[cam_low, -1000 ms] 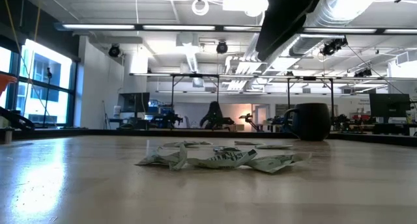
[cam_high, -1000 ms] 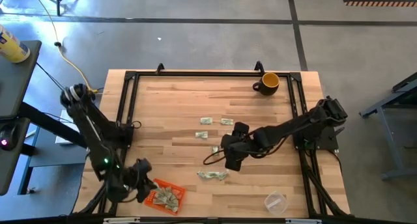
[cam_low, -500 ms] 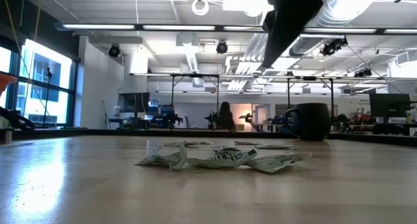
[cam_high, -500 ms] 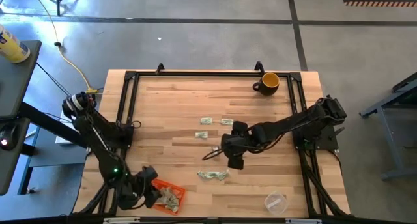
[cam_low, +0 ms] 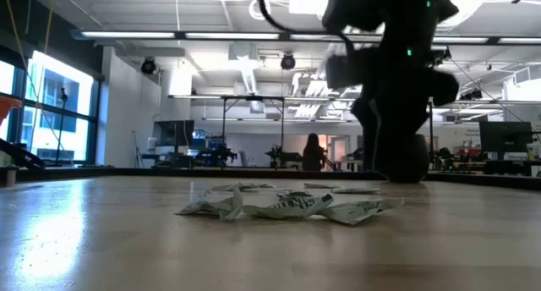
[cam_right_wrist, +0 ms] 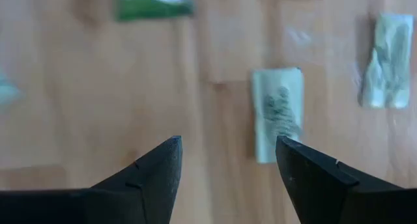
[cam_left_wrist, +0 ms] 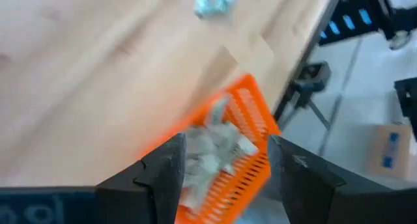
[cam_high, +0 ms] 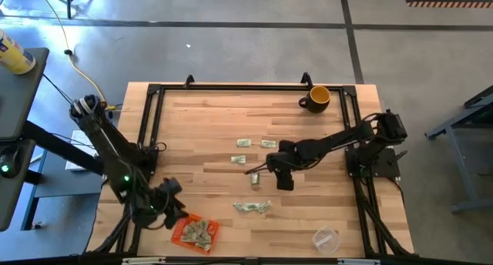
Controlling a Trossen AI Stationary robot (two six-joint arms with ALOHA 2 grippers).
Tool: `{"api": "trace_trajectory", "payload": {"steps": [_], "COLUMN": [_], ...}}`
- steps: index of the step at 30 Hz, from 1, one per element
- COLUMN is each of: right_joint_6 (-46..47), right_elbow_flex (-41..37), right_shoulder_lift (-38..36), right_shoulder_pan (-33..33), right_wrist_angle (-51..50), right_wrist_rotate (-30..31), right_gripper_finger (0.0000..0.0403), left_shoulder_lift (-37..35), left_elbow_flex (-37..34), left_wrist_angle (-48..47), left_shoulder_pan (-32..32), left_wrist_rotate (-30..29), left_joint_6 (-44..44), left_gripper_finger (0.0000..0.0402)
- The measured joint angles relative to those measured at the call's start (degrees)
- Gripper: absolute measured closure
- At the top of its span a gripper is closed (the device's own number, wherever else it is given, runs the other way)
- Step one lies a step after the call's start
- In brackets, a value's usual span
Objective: Pick and place items into bin
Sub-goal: Put the white stevia packet into the orange bin
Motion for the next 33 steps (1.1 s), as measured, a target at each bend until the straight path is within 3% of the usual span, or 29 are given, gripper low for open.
{"api": "trace_trajectory", "payload": {"steps": [6,15,19,26,33], "right_joint_6": [-0.56,-2.48,-1.75,2.65,10.33], "right_elbow_flex": [-5.13,-7.23,-7.05,-7.02,1.12], "right_shoulder_lift": [0.00,1.95,4.64,4.68,1.46], "right_shoulder_pan": [-4.93,-10.73,-11.49,-9.16,-7.07], "right_wrist_angle": [4.59,12.64,12.77,12.29,13.60], "right_wrist_rotate": [0.09,-7.37,-9.90,-9.64,-11.49], "right_gripper_finger": [0.0164,0.0180,0.0233,0.0384,0.0390], "left_shoulder_lift": [-8.54,-16.94,-19.72,-24.02,-27.32], "left_elbow_flex": [0.00,0.00,0.00,0.00,0.00], "left_wrist_angle": [-11.47,-20.87,-24.15,-27.73,-28.88], "left_shoulder_pan": [0.01,0.03,0.03,0.03,0.03], "left_wrist_rotate": [-1.01,-7.10,-8.00,-12.16,-16.33], "left_joint_6": [0.46,0.39,0.32,0.35,2.60], "left_gripper_finger": [0.0181,0.0204,0.0211,0.0215,0.0220]}}
